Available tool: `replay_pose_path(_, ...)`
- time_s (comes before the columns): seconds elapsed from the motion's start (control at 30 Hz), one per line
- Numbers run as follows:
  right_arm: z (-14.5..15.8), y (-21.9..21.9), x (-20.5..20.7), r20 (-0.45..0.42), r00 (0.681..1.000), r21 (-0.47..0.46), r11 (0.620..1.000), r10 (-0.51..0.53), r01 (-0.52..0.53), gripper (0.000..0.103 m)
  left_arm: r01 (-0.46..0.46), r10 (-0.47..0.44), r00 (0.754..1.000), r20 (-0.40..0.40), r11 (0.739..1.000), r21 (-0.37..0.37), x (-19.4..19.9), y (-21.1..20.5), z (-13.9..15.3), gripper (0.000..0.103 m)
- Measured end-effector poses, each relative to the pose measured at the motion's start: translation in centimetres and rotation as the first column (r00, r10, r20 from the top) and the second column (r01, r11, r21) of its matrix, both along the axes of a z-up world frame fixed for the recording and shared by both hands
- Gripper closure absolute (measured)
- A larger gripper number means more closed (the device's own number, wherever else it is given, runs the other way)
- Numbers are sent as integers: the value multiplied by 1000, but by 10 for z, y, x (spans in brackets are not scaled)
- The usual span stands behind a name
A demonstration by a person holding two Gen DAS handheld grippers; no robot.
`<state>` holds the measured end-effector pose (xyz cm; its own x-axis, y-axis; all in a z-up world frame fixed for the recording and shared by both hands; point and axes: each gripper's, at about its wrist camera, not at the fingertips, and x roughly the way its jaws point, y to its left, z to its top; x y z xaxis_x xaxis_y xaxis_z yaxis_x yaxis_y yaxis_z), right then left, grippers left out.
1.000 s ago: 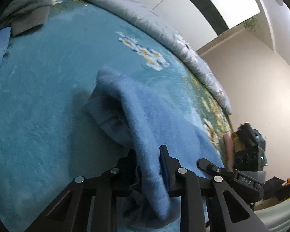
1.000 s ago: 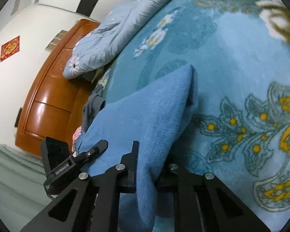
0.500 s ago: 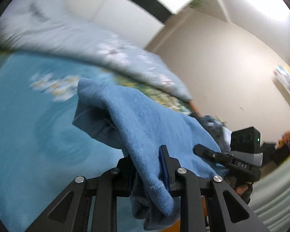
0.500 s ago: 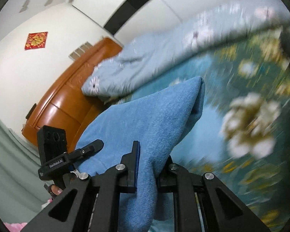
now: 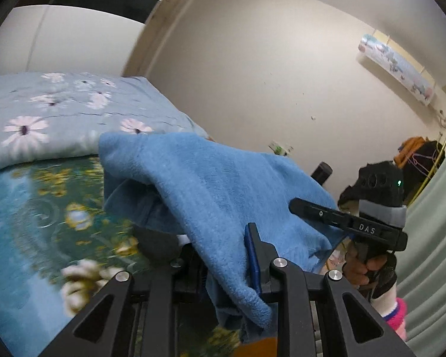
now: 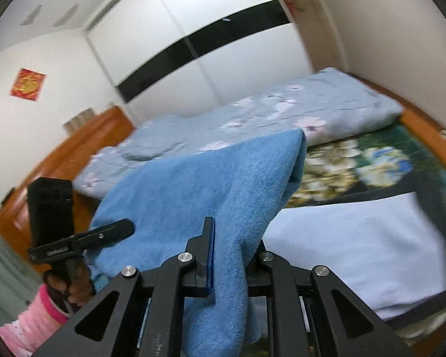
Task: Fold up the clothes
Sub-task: 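Lift the folded sweatshirt with both grippers and carry it toward the clothes stack, then lower the folded sweatshirt onto the clothes stack with both grippers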
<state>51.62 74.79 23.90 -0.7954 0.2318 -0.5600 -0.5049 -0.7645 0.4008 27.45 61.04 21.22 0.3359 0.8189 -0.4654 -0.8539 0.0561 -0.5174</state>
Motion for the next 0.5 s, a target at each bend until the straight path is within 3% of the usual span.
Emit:
replay_pose_path(0.23, -5, 58, 41, 107, 985, 29, 991, -134, 131, 89, 33, -36, 998, -57, 998, -45, 59, 65, -19, 77)
replay_pose_path(0.4, -51, 83, 54, 156, 966, -46, 975, -206, 216, 89, 56, -78, 987, -140, 987, -154, 85, 80, -58, 74)
replay_pose_path(0.5, -82, 87, 51, 157, 959, -105, 962, -235, 252, 89, 45, -75, 982, -176, 985, -167, 85, 75, -69, 66)
